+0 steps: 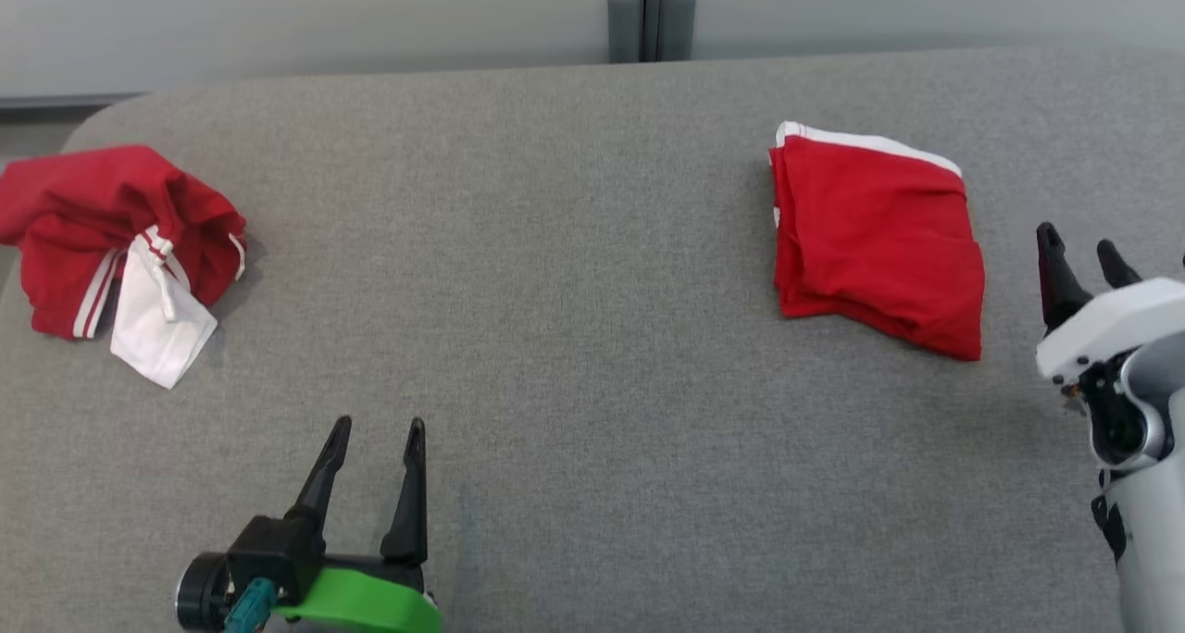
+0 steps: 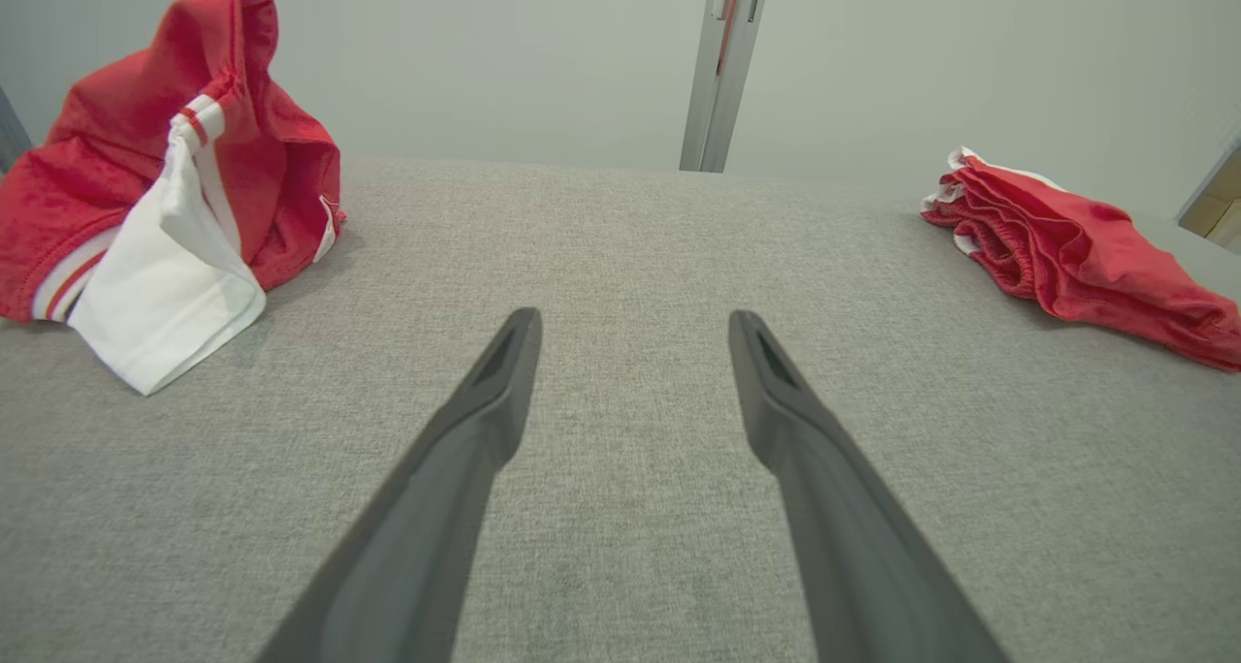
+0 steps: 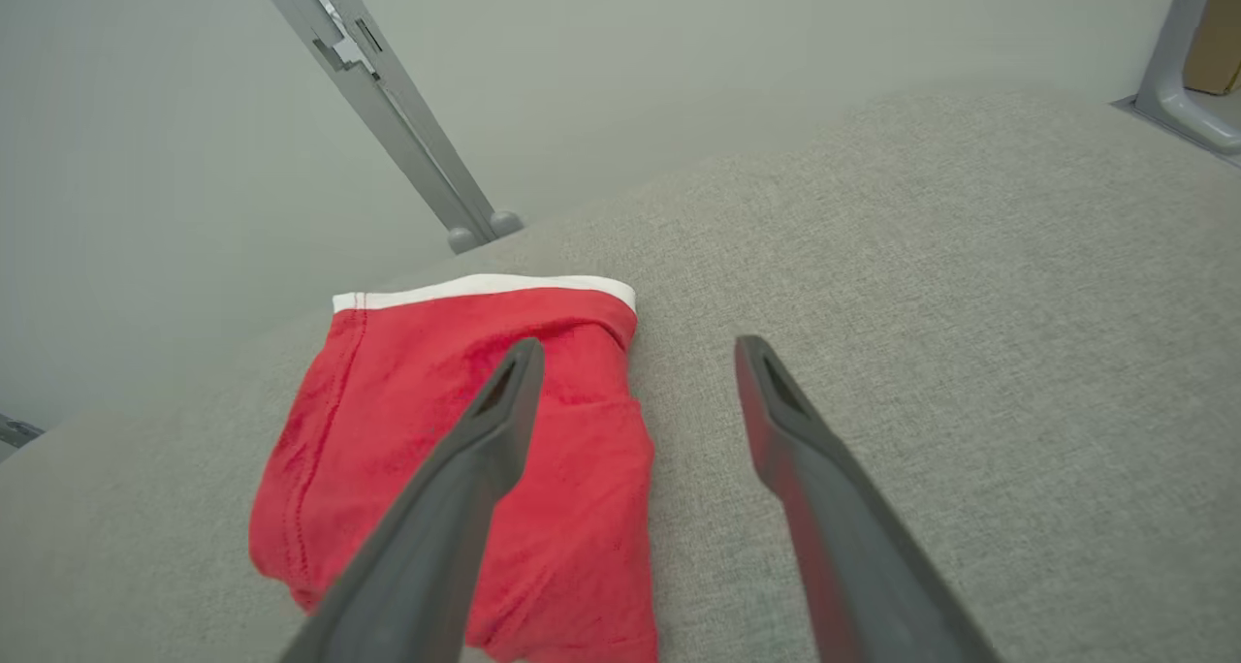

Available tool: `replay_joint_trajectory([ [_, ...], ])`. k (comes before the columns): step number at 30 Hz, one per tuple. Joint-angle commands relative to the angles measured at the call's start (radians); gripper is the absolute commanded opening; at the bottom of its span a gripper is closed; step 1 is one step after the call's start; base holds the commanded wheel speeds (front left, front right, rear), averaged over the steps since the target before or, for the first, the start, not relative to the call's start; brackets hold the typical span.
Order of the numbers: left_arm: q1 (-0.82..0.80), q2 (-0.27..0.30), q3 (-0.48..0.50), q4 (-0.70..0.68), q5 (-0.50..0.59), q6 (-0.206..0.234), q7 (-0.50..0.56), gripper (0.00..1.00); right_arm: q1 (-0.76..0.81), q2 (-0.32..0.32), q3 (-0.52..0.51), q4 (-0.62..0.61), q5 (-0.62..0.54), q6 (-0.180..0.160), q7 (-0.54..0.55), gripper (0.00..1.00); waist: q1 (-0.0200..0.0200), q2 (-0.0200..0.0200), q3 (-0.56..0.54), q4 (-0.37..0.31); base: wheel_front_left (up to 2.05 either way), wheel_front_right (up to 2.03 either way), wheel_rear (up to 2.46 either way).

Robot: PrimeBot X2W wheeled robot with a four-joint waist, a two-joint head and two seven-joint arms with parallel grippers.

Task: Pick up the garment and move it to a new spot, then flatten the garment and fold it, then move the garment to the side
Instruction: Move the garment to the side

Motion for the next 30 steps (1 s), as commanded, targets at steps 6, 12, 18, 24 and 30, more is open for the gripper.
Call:
replay_joint_trajectory([
  [6, -0.077, 0.003, -0.029, 0.012, -0.007, -0.009, -0.001, 1.00, -0.151, 0.003, -0.011, 0.178, -0.074, 0.000, 0.105, 1.00, 0.0000, 0.0000, 0.149, 0.067, 0.00, 0.00, 0.00],
  [12, -0.097, 0.002, -0.042, 0.015, -0.014, -0.007, -0.001, 1.00, -0.233, 0.024, -0.059, 0.322, -0.089, 0.000, 0.098, 1.00, 0.0000, 0.0000, 0.173, 0.093, 0.00, 0.00, 0.00],
  [18, -0.086, 0.002, -0.031, 0.007, -0.010, 0.003, -0.001, 1.00, -0.251, 0.051, -0.039, 0.375, -0.015, 0.000, 0.110, 0.00, 0.0000, 0.0000, 0.170, 0.073, 0.00, 0.00, 0.00],
  [24, -0.088, 0.002, -0.018, -0.013, 0.003, 0.001, 0.000, 1.00, -0.248, 0.011, 0.025, 0.334, 0.030, -0.001, 0.110, 0.00, 0.0000, 0.0000, 0.194, -0.022, 0.00, 0.00, 0.00],
  [30, -0.147, 0.003, -0.024, -0.026, 0.046, -0.017, 0.000, 1.00, -0.301, -0.101, 0.064, 0.297, -0.029, -0.001, 0.096, 0.00, 0.0000, 0.0000, 0.288, -0.098, 0.00, 0.00, 0.00],
])
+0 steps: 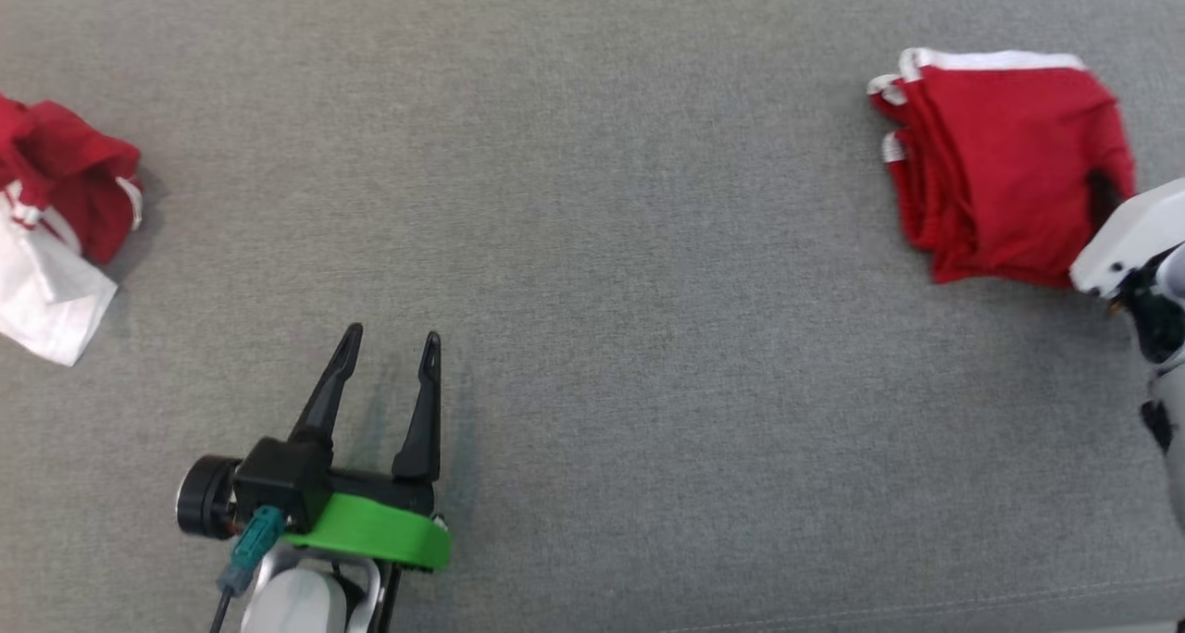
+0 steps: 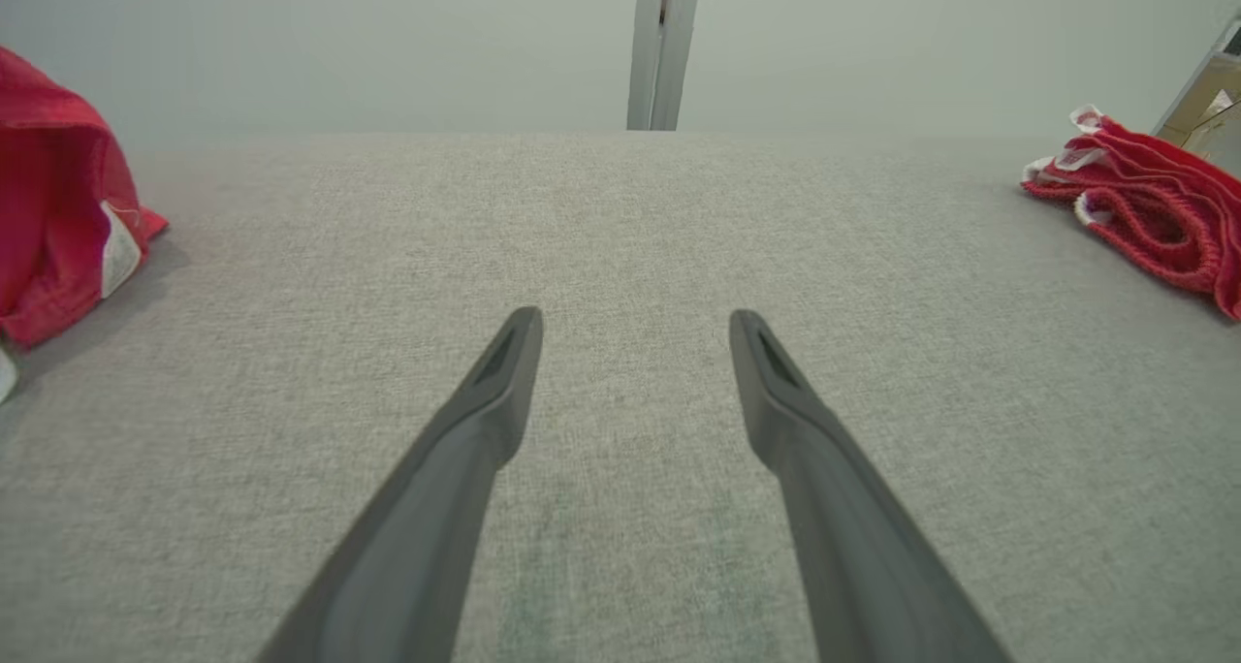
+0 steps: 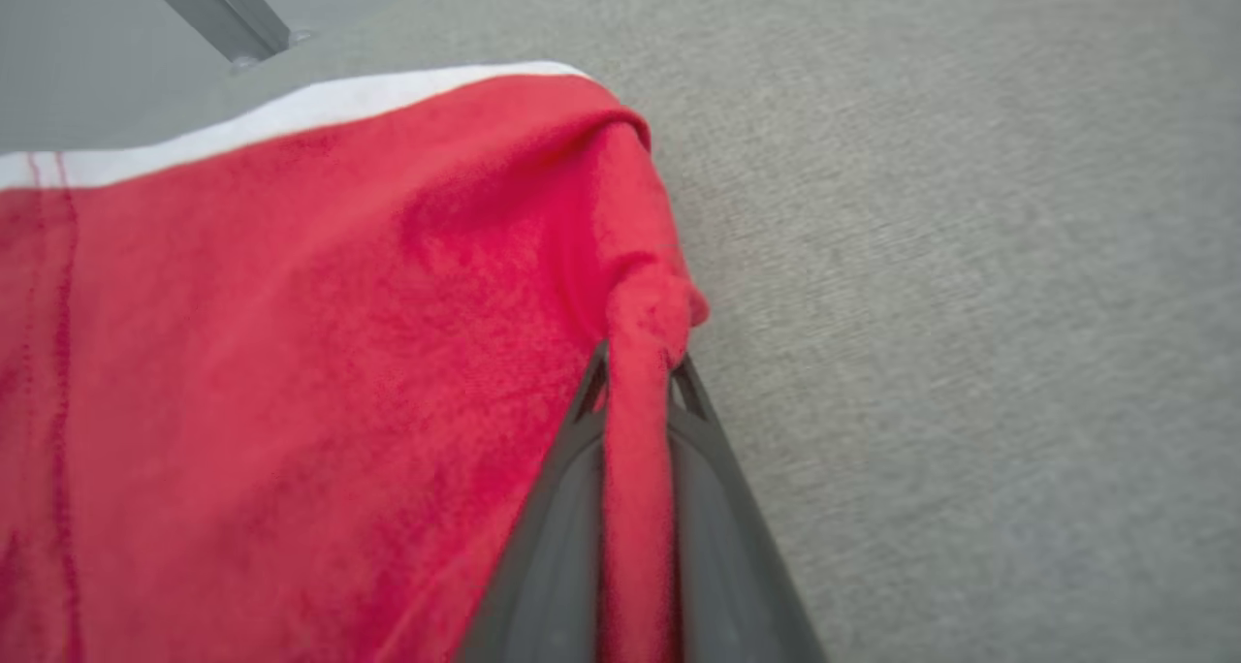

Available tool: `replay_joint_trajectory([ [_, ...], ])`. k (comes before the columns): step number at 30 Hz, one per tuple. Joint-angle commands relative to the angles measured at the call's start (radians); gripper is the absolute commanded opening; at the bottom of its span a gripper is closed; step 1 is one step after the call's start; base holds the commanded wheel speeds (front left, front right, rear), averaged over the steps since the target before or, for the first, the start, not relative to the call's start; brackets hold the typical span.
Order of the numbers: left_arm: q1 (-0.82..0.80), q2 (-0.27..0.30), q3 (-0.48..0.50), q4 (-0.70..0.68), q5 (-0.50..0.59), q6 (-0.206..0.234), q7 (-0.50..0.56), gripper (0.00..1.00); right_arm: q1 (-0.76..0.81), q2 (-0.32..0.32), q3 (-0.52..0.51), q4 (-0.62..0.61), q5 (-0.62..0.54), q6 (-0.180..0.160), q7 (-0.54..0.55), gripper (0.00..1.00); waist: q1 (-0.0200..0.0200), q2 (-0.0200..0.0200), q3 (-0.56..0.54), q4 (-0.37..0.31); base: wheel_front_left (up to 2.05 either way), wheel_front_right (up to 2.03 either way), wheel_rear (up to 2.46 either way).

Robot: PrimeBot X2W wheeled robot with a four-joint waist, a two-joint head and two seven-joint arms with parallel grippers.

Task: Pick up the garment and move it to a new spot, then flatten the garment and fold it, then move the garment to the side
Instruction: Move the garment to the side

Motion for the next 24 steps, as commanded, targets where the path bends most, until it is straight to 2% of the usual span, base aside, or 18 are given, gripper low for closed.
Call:
replay_joint_trajectory([
  [1, -0.032, 0.005, -0.004, -0.005, 0.018, -0.006, 0.000, 1.00, -0.048, -0.022, 0.002, -0.016, -0.018, -0.001, -0.014, 0.00, -0.0001, -0.0001, 0.101, -0.059, 0.00, 0.00, 0.00],
  [9, -0.115, 0.029, -0.032, -0.029, 0.041, -0.018, 0.000, 1.00, -0.235, -0.166, -0.062, 0.013, -0.188, -0.001, -0.065, 0.00, -0.0001, -0.0001, 0.246, -0.032, 0.00, 0.00, 0.00],
  [19, -0.071, 0.033, 0.022, -0.057, 0.038, -0.018, 0.000, 1.00, -0.342, -0.313, -0.171, 0.136, -0.361, -0.002, -0.100, 0.00, -0.0001, -0.0001, 0.286, 0.026, 0.00, 0.00, 0.00],
  [20, -0.070, 0.032, 0.025, -0.059, 0.038, -0.018, 0.001, 1.00, -0.344, -0.318, -0.179, 0.144, -0.382, -0.002, -0.107, 0.14, -0.0001, -0.0001, 0.284, 0.028, 0.00, 0.00, 0.00],
  [21, -0.070, 0.031, 0.030, -0.061, 0.038, -0.018, 0.001, 1.00, -0.348, -0.321, -0.190, 0.157, -0.408, -0.002, -0.113, 0.75, -0.0001, -0.0001, 0.282, 0.027, 0.00, 0.00, 0.00],
  [22, -0.070, 0.030, 0.034, -0.062, 0.038, -0.018, 0.001, 1.00, -0.351, -0.320, -0.202, 0.167, -0.425, -0.002, -0.114, 1.00, -0.0001, -0.0001, 0.278, 0.026, 0.00, 0.00, 0.00],
  [24, -0.072, 0.025, 0.038, -0.064, 0.038, -0.019, 0.001, 1.00, -0.354, -0.314, -0.223, 0.172, -0.471, -0.002, -0.140, 1.00, -0.0001, -0.0001, 0.266, 0.022, 0.00, 0.00, 0.00],
])
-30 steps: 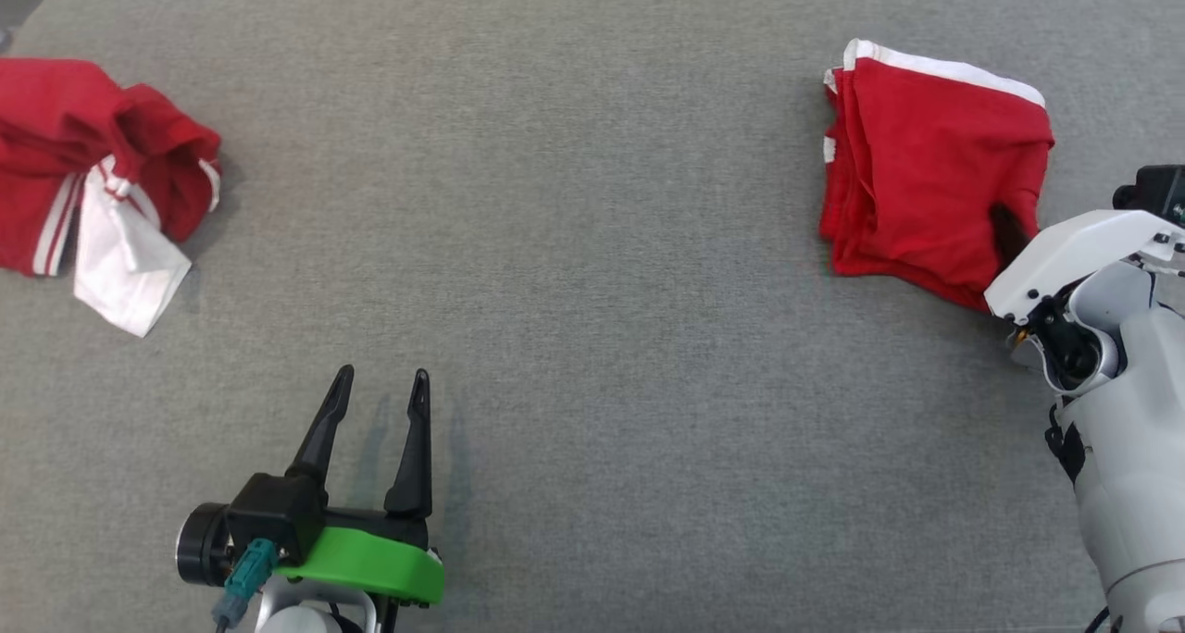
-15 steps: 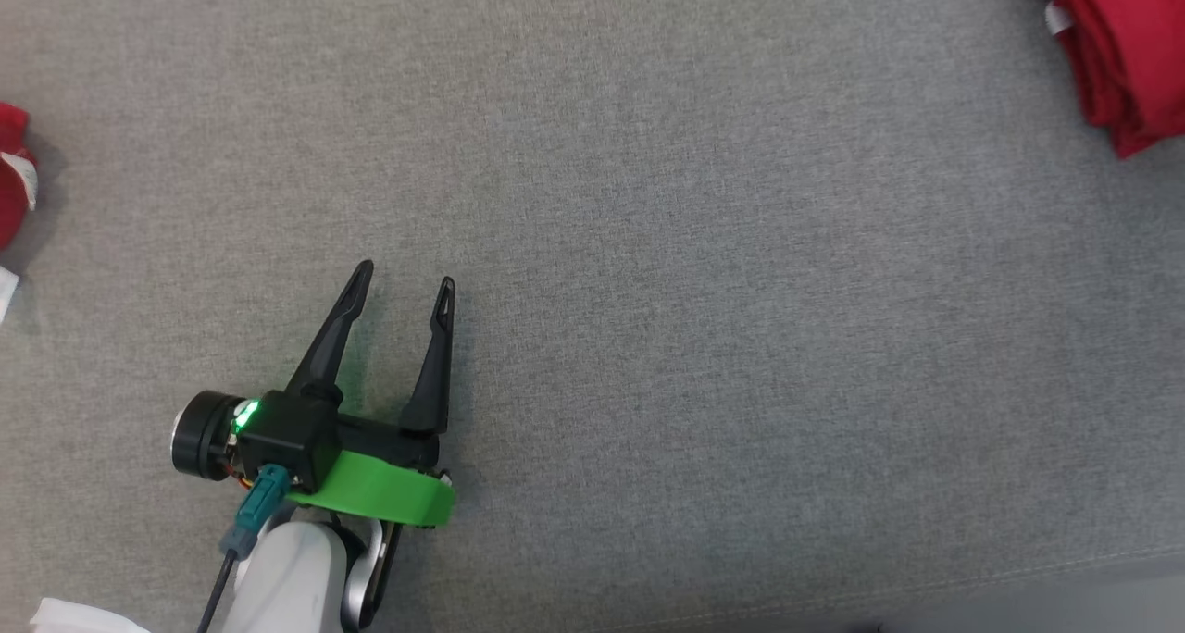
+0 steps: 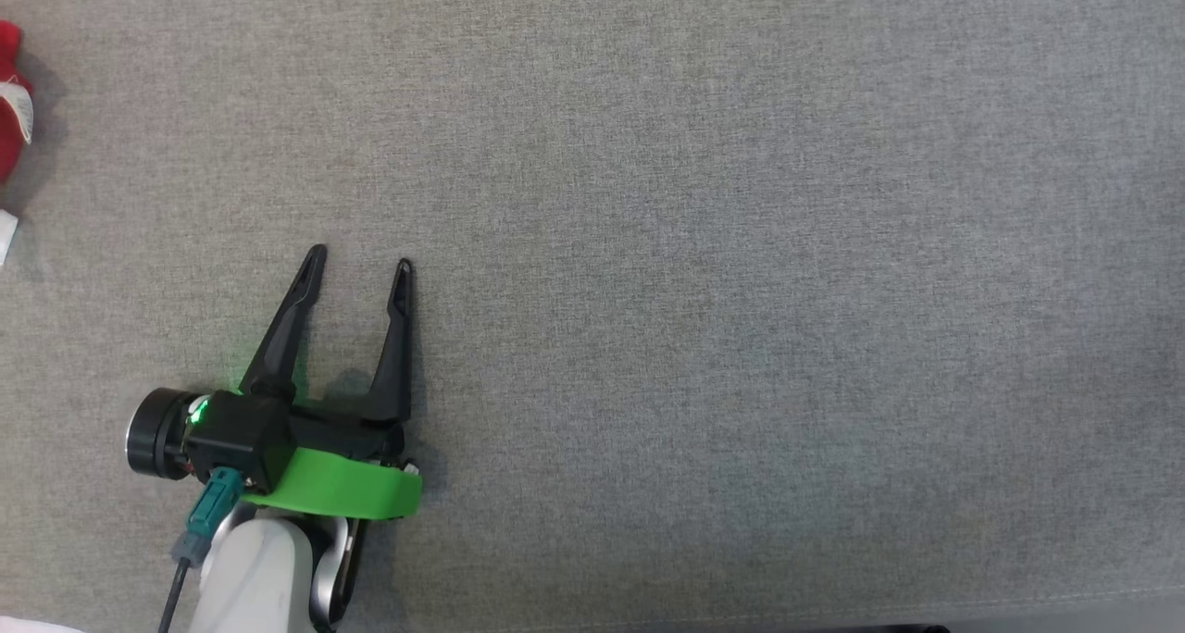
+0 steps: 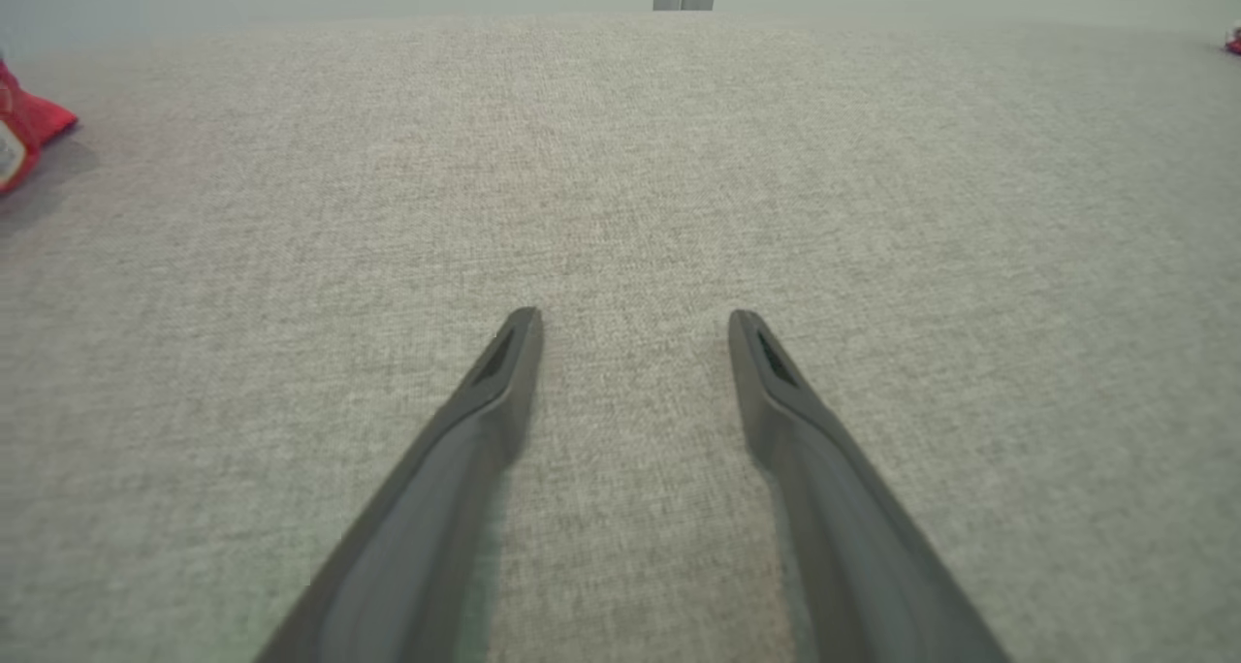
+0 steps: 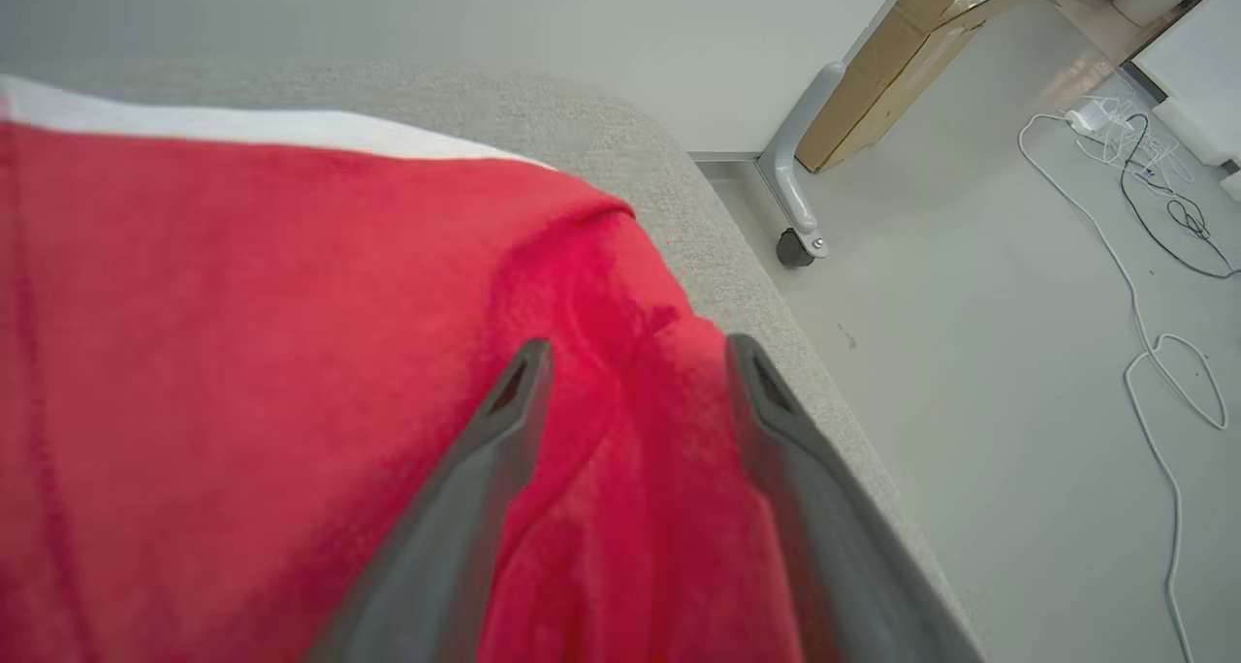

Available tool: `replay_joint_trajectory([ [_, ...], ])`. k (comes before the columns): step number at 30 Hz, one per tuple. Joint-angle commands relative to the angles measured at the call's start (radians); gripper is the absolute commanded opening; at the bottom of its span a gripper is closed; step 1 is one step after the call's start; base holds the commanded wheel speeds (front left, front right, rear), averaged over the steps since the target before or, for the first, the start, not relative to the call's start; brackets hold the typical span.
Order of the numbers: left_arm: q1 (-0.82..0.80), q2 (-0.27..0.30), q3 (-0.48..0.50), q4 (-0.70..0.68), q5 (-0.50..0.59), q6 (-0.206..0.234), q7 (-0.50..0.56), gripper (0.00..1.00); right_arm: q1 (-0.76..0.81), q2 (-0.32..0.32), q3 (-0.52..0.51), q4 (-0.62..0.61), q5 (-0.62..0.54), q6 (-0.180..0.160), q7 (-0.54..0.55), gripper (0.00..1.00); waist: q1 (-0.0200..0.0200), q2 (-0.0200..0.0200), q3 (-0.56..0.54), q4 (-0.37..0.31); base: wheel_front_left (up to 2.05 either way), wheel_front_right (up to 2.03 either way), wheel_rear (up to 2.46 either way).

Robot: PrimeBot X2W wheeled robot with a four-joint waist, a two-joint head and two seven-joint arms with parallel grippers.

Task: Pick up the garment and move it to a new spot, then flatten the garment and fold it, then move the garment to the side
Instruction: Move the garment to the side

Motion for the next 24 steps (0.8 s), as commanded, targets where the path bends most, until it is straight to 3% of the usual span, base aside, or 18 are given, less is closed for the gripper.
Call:
replay_joint_trajectory([
  [1, 0.011, -0.001, 0.004, 0.009, -0.004, -0.001, 0.002, 1.00, 0.000, -0.002, -0.005, -0.003, -0.042, -0.002, -0.021, 1.00, -0.0002, -0.0001, -0.017, -0.005, 0.00, 0.00, 0.00],
  [5, 0.016, -0.009, 0.015, 0.006, -0.012, -0.001, 0.001, 1.00, 0.024, 0.047, -0.022, -0.033, -0.101, -0.001, -0.097, 1.00, -0.0002, -0.0001, -0.065, -0.016, 0.00, 0.00, 0.00],
  [13, 0.079, -0.019, 0.049, 0.033, -0.038, 0.007, 0.001, 1.00, 0.198, 0.146, 0.043, -0.202, -0.036, -0.002, -0.282, 1.00, -0.0002, -0.0001, -0.234, -0.033, 0.00, 0.00, 0.00],
  [19, 0.151, -0.021, 0.070, 0.060, -0.072, 0.026, 0.001, 1.00, 0.474, 0.239, 0.098, -0.431, 0.042, -0.002, -0.322, 1.00, -0.0002, -0.0001, -0.377, -0.036, 0.00, 0.00, 0.00],
  [24, 0.203, -0.021, 0.076, 0.077, -0.083, 0.034, 0.001, 1.00, 0.741, 0.384, 0.097, -0.616, 0.095, -0.001, -0.328, 1.00, -0.0002, -0.0001, -0.475, -0.023, 0.00, 0.00, 0.00],
])
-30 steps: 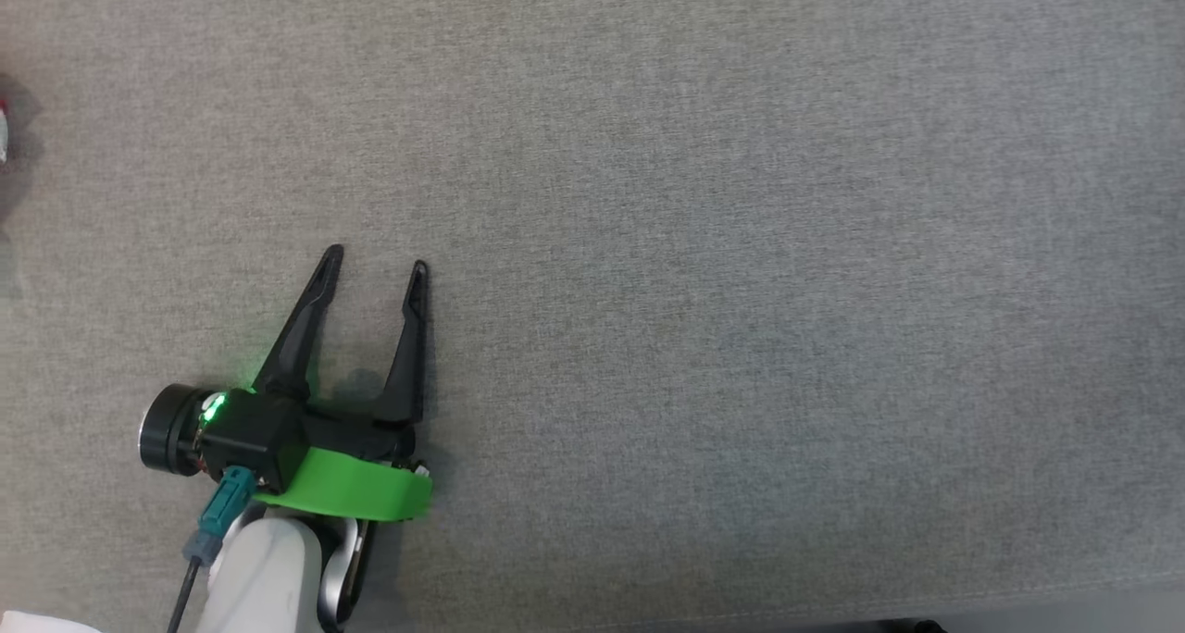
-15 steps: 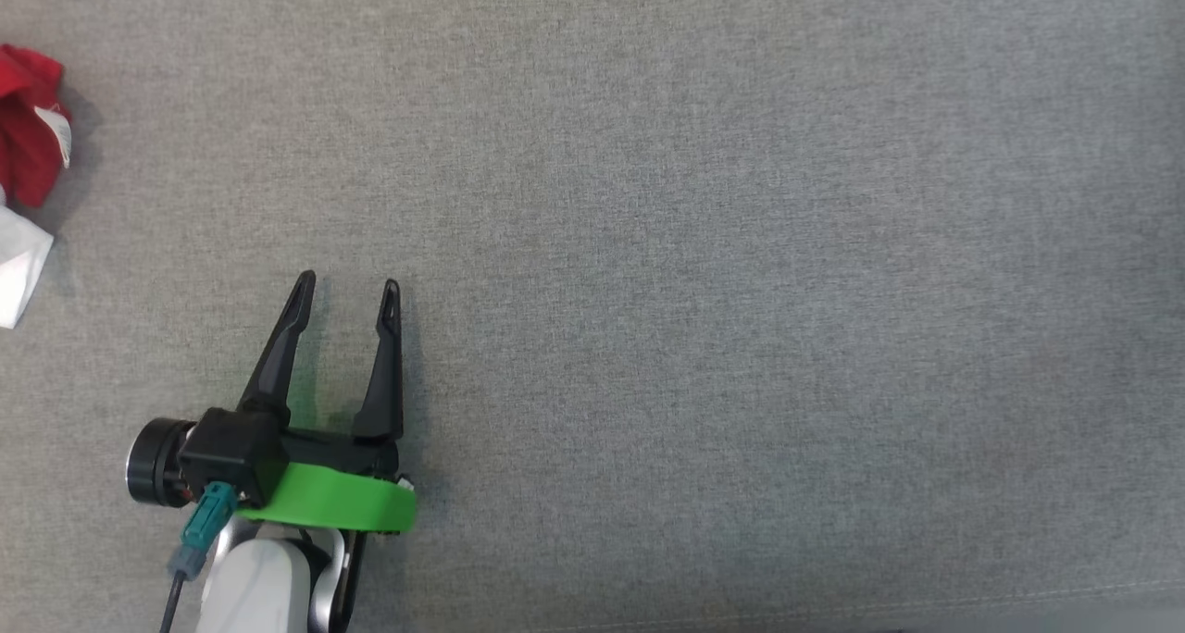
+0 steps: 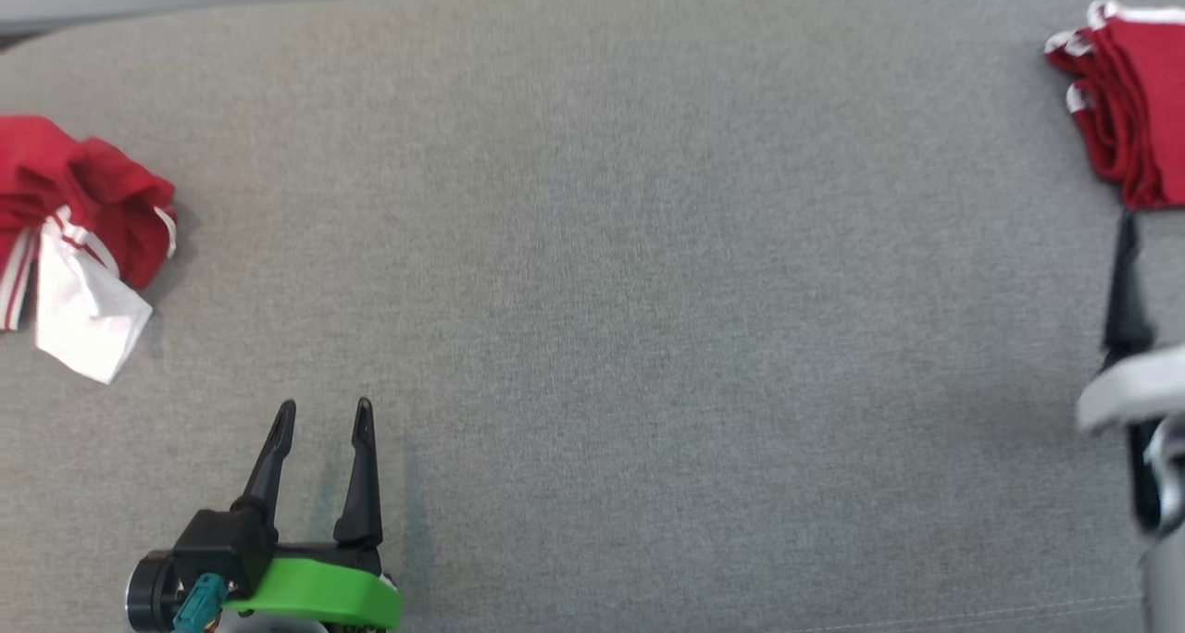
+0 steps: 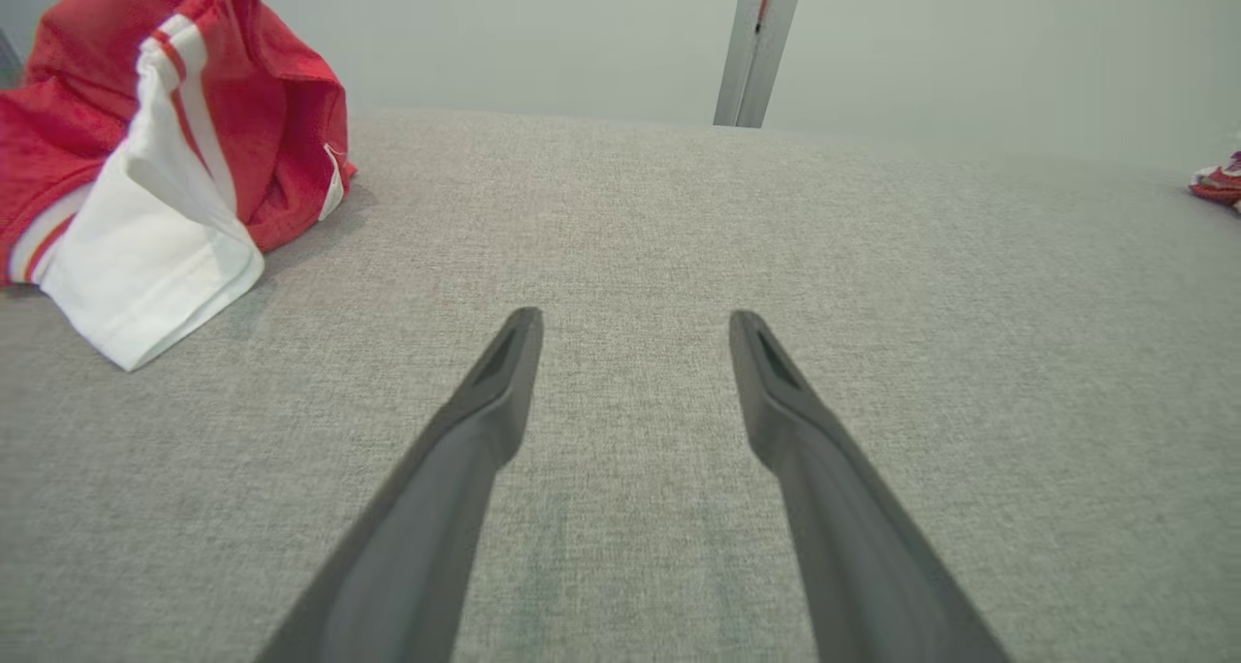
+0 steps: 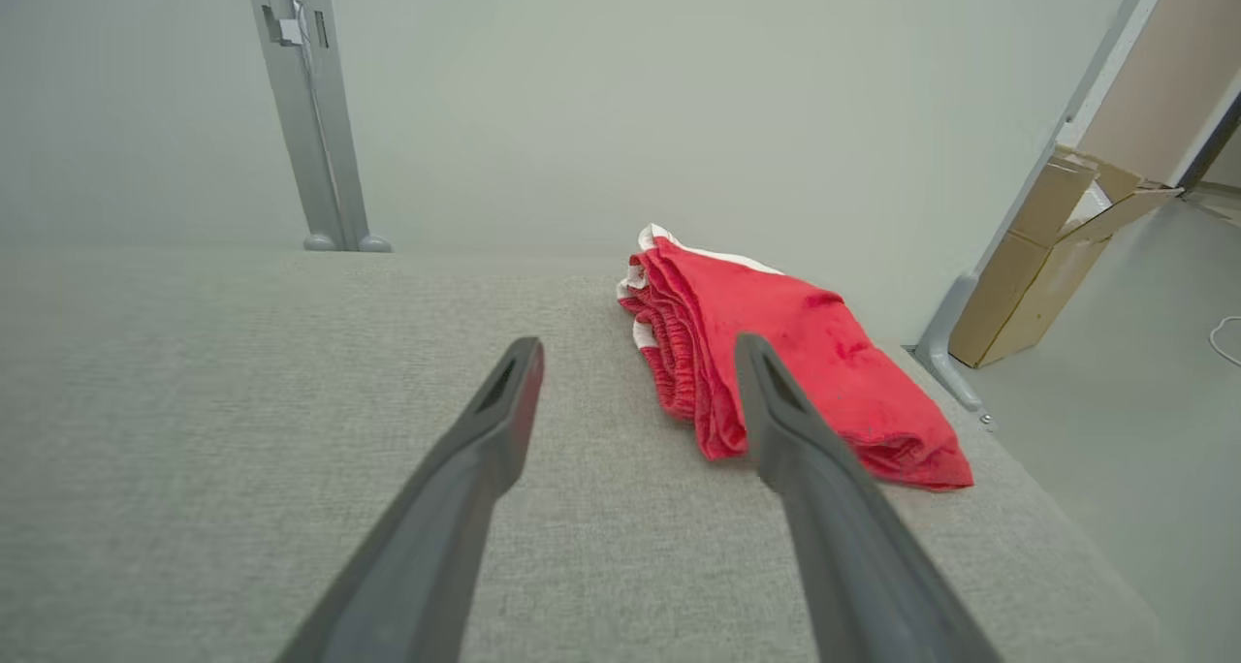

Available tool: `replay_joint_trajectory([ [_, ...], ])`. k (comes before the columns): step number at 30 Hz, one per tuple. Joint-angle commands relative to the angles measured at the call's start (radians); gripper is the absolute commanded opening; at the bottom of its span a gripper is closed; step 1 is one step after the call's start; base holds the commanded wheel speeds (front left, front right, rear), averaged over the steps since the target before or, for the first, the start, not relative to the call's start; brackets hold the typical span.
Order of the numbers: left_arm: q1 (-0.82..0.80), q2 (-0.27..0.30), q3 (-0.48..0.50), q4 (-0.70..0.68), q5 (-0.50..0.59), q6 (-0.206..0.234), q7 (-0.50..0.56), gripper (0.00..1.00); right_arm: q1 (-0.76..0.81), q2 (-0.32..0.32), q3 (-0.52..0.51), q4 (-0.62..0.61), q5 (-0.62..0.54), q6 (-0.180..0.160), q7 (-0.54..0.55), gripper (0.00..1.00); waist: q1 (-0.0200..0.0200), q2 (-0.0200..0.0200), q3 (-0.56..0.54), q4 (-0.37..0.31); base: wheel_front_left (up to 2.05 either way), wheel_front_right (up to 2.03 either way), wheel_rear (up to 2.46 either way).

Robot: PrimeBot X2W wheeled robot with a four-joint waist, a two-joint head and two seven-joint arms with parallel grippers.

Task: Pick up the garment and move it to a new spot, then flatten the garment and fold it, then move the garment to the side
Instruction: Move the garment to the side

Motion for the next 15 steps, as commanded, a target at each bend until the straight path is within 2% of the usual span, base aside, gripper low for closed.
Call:
replay_joint_trajectory([
  [1, 0.021, 0.002, 0.006, 0.006, -0.009, 0.004, 0.000, 1.00, 0.058, 0.029, 0.002, -0.042, 0.005, -0.002, -0.005, 1.00, 0.0001, 0.0000, -0.132, 0.006, 0.00, 0.00, 0.00],
  [6, 0.077, 0.002, 0.018, 0.025, -0.012, 0.011, 0.000, 1.00, 0.260, 0.133, 0.050, -0.154, -0.013, -0.002, -0.005, 1.00, 0.0001, 0.0000, -0.211, 0.014, 0.00, 0.00, 0.00],
  [11, 0.123, 0.001, 0.027, 0.043, -0.013, 0.013, 0.000, 1.00, 0.379, 0.177, 0.090, -0.175, -0.014, -0.001, -0.005, 1.00, 0.0001, 0.0000, -0.269, 0.025, 0.00, 0.00, 0.00],
  [15, 0.133, 0.002, 0.032, 0.048, -0.007, 0.011, 0.000, 1.00, 0.421, 0.191, 0.082, -0.185, -0.011, -0.002, -0.005, 1.00, 0.0001, 0.0000, -0.286, 0.032, 0.00, 0.00, 0.00],
])
